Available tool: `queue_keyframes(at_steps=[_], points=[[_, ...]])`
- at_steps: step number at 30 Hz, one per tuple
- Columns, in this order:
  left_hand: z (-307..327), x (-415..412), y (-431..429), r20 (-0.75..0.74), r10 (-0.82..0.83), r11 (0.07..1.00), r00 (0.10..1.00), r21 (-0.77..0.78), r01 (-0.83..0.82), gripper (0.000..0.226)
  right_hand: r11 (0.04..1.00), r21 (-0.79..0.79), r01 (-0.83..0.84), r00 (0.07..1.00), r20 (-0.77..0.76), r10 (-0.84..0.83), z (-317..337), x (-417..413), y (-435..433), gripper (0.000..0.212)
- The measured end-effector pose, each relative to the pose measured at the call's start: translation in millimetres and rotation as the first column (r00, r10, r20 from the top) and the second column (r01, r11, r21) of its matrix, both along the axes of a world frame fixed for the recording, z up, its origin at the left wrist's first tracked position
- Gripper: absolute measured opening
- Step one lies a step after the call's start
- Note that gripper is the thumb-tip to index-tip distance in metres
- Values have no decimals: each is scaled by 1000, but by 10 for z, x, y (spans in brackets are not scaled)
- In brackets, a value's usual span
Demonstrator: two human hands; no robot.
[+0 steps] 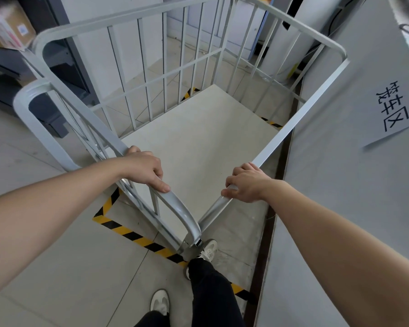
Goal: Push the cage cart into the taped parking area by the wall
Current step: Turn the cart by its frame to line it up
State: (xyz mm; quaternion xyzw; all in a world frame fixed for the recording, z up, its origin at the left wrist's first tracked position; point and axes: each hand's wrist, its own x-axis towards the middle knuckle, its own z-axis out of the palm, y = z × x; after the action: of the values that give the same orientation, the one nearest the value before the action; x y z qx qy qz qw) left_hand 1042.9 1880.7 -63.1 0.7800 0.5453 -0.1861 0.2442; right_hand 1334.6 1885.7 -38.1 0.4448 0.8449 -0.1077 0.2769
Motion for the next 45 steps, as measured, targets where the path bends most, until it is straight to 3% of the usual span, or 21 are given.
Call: queue_keyframes(at_steps=[3, 8, 13, 23, 31, 37, 45], points=[[-9, 2, 21, -10, -3, 1000, 1000, -8, 3, 91, 1000, -13, 8, 1000, 7, -8, 6, -11, 23, 53], [-52, -4, 31, 2, -5, 1000, 1000, 17, 5, 67, 1000, -9, 7, 1000, 21, -6, 4, 1, 32, 53], [-47, -16, 30, -6, -22, 1000, 1000, 10, 22, 84, 1000, -12, 14, 1000, 2, -14, -18, 16, 53, 53], [49, 4, -1, 1, 21, 1000, 1000, -6, -21, 53, 997, -42, 60, 998, 34, -59, 67, -54, 33, 51], [88, 41, -29, -11, 54, 998, 998, -39, -55, 48, 996, -54, 68, 998, 19, -67, 44, -27, 28, 49], [65, 27, -30, -6, 79, 995, 997, -54, -80, 54, 998, -52, 39, 999, 26, -38, 30, -23, 65, 53], [173, 8, -73, -54, 78, 993, 996, -81, -82, 70, 981, -193, -28, 969, 234, 73, 97, -283, 233, 55]])
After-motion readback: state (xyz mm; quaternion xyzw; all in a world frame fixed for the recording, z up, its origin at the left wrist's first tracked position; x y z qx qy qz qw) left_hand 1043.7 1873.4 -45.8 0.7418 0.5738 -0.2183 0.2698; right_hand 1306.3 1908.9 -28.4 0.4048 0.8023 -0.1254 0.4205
